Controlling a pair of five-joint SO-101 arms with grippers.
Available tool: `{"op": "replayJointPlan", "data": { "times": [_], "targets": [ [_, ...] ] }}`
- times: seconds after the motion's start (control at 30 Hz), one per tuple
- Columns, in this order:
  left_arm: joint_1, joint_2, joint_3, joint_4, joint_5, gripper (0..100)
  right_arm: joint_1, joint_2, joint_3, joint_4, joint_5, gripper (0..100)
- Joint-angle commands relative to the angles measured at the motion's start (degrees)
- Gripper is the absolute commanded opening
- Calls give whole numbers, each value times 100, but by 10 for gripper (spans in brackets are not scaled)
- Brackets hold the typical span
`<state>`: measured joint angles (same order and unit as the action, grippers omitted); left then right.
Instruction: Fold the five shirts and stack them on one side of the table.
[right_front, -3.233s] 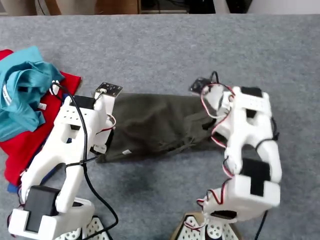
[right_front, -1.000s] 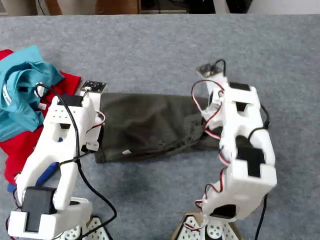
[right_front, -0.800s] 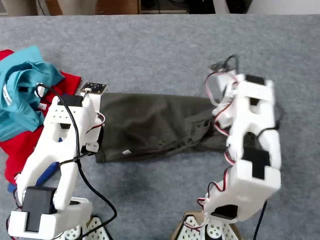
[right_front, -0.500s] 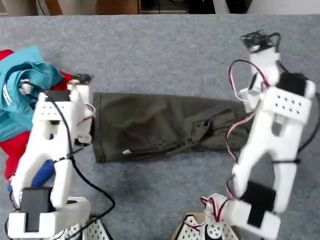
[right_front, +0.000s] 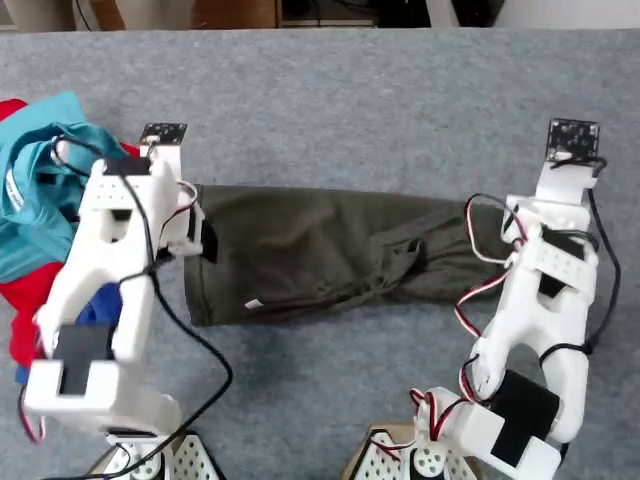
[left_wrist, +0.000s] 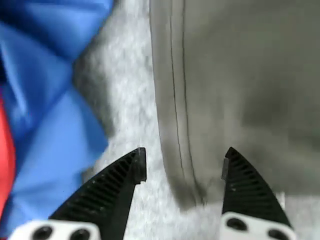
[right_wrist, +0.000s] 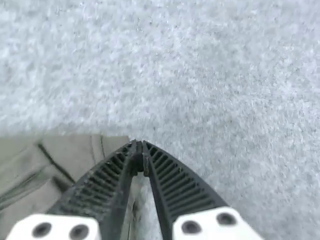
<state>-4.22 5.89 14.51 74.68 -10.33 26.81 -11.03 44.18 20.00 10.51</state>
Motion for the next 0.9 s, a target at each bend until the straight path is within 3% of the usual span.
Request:
{"op": "replayJointPlan", "data": {
  "times": [0.0, 0.3, 0.67, 0.87],
  "targets": [
    [53, 699, -879, -88, 105, 257, -13, -233, 4, -316, -44, 9],
    [44, 2325, -1653, -70, 114, 164, -13, -207, 4, -316, -62, 9],
    [105, 2475, -1793, -62, 123, 50, -13, 488, -286, -633, -62, 9],
    [132, 2290, -2857, 976, 114, 30, 180, 673, -488, -686, -62, 5]
  ]
}}
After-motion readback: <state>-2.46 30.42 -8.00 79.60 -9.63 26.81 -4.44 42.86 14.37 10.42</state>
